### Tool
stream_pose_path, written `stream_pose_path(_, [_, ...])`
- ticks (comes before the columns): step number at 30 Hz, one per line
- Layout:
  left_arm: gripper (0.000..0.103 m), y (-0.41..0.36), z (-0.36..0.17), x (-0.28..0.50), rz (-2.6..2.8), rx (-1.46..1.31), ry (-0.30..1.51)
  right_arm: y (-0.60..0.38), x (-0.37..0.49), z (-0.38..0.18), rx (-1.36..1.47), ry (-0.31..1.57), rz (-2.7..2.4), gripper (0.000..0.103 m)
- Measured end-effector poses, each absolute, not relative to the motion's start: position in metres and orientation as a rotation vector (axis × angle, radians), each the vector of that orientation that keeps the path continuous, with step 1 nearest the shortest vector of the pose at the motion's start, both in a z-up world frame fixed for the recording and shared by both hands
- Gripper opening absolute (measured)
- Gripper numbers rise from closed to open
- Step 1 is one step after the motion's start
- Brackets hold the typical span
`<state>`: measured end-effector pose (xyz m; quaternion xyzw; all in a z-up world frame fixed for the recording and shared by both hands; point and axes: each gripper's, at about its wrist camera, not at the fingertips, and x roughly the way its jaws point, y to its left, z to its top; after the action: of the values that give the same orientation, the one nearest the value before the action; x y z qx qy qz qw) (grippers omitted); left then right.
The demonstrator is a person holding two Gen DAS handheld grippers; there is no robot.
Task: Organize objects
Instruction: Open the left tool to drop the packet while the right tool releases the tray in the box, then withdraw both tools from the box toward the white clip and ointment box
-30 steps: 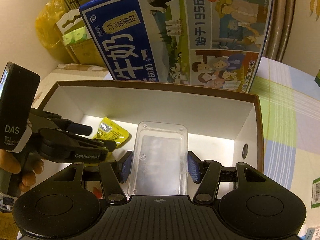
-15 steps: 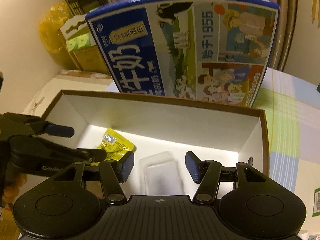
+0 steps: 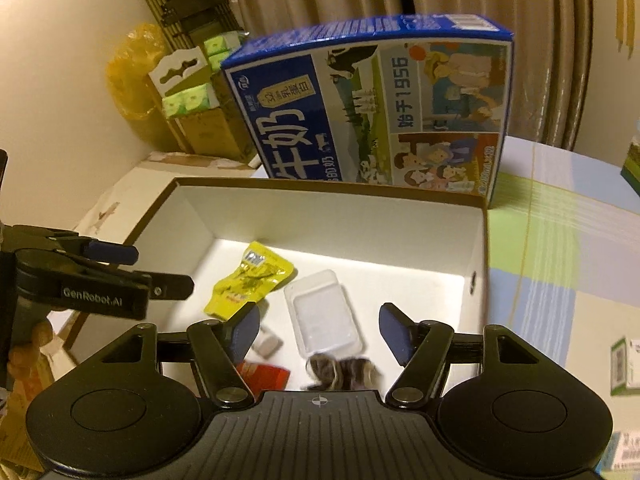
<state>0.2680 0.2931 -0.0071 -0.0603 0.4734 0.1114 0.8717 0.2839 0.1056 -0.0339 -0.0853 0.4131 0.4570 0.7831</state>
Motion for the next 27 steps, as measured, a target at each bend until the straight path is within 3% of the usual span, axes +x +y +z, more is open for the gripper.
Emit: stream_pose_path(27, [0.087, 0.199, 0.026, 0.162, 0.23, -0.14, 0.938, -0.001, 0.211, -0.001, -0.101, 0.858, 0.956, 0.065])
